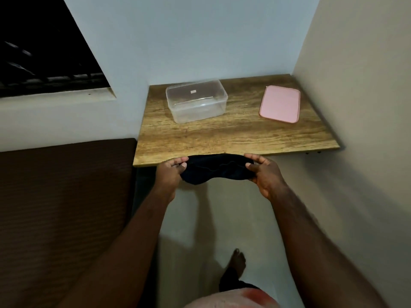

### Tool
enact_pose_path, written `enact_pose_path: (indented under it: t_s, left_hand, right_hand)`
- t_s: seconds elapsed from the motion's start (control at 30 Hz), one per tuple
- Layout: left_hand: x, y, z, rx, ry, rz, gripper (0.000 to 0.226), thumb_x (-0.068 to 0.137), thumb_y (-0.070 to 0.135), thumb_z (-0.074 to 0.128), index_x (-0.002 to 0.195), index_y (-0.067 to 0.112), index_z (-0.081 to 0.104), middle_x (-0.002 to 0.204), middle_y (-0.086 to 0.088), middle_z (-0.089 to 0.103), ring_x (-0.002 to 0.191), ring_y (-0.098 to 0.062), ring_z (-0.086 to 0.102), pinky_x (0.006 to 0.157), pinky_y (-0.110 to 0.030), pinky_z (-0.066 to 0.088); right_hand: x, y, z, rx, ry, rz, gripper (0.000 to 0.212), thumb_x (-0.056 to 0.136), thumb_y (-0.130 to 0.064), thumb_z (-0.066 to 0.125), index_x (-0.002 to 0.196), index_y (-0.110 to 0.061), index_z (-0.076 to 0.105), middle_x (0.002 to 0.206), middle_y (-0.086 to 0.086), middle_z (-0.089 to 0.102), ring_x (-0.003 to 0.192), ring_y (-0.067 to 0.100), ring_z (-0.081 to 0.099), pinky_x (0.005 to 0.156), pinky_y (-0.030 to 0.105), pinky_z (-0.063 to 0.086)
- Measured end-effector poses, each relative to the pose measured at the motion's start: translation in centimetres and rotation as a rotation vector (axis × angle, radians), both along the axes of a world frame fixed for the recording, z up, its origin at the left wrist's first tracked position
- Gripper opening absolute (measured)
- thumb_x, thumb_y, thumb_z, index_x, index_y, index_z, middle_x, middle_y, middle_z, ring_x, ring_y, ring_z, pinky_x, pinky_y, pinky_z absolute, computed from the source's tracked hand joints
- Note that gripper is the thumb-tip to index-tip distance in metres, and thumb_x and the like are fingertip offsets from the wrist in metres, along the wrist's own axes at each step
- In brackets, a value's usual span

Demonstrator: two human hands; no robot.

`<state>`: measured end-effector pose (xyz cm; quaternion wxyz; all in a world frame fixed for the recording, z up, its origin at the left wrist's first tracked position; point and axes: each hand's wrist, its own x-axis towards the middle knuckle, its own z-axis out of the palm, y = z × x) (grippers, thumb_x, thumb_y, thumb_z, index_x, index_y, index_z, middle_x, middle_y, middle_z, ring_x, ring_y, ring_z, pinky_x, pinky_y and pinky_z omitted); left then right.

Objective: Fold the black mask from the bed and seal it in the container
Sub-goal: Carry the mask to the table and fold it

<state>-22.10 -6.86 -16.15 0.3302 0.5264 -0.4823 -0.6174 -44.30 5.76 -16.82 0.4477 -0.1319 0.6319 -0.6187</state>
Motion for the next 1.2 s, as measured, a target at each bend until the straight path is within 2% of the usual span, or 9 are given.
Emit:
enact_pose_path:
  t_s: [0.07, 0.17, 0.3, 0.57, 0.7, 0.8, 0.93, 1.07, 1.2]
  left_hand:
    - [-1.5, -2.1, 0.3, -0.017, -0.056, -0.014, 0.02, 0.09, 0.0, 0.06, 0.104, 0.009, 0.071, 0.107, -0.014, 0.07, 0.094, -0.023, 0.066, 0.07, -0.027, 0.054]
    - [-3.9, -4.5, 0.5, -0.018, -0.053, 0.011, 0.019, 0.089, -0.003, 0.06, 0.101, 0.007, 0.071, 0.105, -0.01, 0.071, 0.099, -0.021, 0.067, 0.078, -0.031, 0.057]
    - [-6.4, -6.3, 0.1, -0.02, -0.061, 0.046, 0.02, 0.089, -0.007, 0.057, 0.102, 0.002, 0.069, 0.096, -0.006, 0.069, 0.086, -0.013, 0.065, 0.055, -0.018, 0.054]
    - [-8.7, -10.3, -1.9, -0.025, -0.085, 0.03, 0.019, 0.089, -0.002, 0.06, 0.105, 0.004, 0.068, 0.099, -0.006, 0.07, 0.095, -0.02, 0.067, 0.084, -0.036, 0.057]
    - [-8.8, -12.2, -3.3, -0.459, -0.546, -0.047, 0.023, 0.088, 0.012, 0.065, 0.11, 0.006, 0.068, 0.114, -0.014, 0.064, 0.108, -0.027, 0.059, 0.094, -0.032, 0.044]
    - [-9.2, -12.0, -4.1, -0.805, -0.678, -0.19, 0.028, 0.091, 0.017, 0.059, 0.117, 0.007, 0.064, 0.125, -0.016, 0.058, 0.119, -0.032, 0.05, 0.103, -0.039, 0.039]
    - [-10.8, -11.1, -5.8, -0.9, -0.781, -0.49, 0.049, 0.095, 0.029, 0.04, 0.138, 0.008, 0.048, 0.148, -0.012, 0.044, 0.141, -0.028, 0.031, 0.117, -0.041, 0.015]
    - [-10.9, -11.4, -7.8, -0.884, -0.967, -0.724, 0.066, 0.094, 0.042, 0.014, 0.152, 0.012, 0.015, 0.162, -0.006, 0.011, 0.149, -0.017, -0.001, 0.119, -0.038, -0.007]
    - [-10.1, -12.1, -8.7, -0.943, -1.045, -0.793, 0.069, 0.096, 0.05, 0.016, 0.151, 0.009, 0.016, 0.161, -0.008, 0.011, 0.149, -0.019, 0.0, 0.12, -0.045, -0.001]
  right_hand:
    - [-1.8, -2.1, 0.1, 0.018, 0.017, 0.005, 0.031, 0.091, 0.005, 0.057, 0.11, -0.015, 0.07, 0.108, 0.008, 0.072, 0.098, 0.023, 0.07, 0.077, 0.036, 0.058]
    - [-4.6, -5.1, -0.1, 0.041, 0.032, 0.004, 0.031, 0.09, 0.007, 0.057, 0.109, -0.013, 0.071, 0.105, 0.008, 0.072, 0.095, 0.023, 0.07, 0.072, 0.034, 0.058]
    - [-7.3, -8.6, -0.9, 0.081, 0.071, 0.033, 0.03, 0.091, 0.007, 0.057, 0.104, -0.016, 0.071, 0.103, 0.007, 0.073, 0.096, 0.025, 0.07, 0.082, 0.046, 0.059]
    - [-7.9, -13.7, -2.5, 0.091, 0.246, 0.126, 0.033, 0.091, 0.005, 0.058, 0.113, -0.016, 0.069, 0.106, -0.003, 0.071, 0.103, 0.015, 0.067, 0.09, 0.034, 0.056]
    - [-8.1, -15.0, -2.5, 0.227, 0.699, 0.098, 0.029, 0.094, -0.008, 0.058, 0.121, -0.008, 0.066, 0.119, 0.006, 0.069, 0.11, 0.019, 0.063, 0.095, 0.023, 0.044]
    - [-6.7, -15.0, -2.7, 0.166, 1.015, 0.056, 0.029, 0.094, -0.01, 0.053, 0.119, -0.002, 0.066, 0.123, 0.015, 0.066, 0.116, 0.03, 0.06, 0.101, 0.031, 0.042]
    - [-2.8, -16.3, -4.5, 0.107, 1.249, 0.41, 0.051, 0.097, -0.03, 0.033, 0.132, -0.001, 0.057, 0.137, 0.018, 0.057, 0.132, 0.032, 0.047, 0.116, 0.043, 0.027]
    - [-1.1, -16.8, -6.3, 0.251, 1.382, 0.658, 0.069, 0.099, -0.05, 0.013, 0.151, -0.007, 0.03, 0.159, 0.013, 0.028, 0.151, 0.024, 0.014, 0.122, 0.041, 0.003]
    - [-2.1, -16.3, -6.9, 0.377, 1.458, 0.778, 0.091, 0.089, -0.069, -0.007, 0.156, -0.011, 0.014, 0.164, 0.008, 0.009, 0.152, 0.019, -0.001, 0.122, 0.041, -0.006]
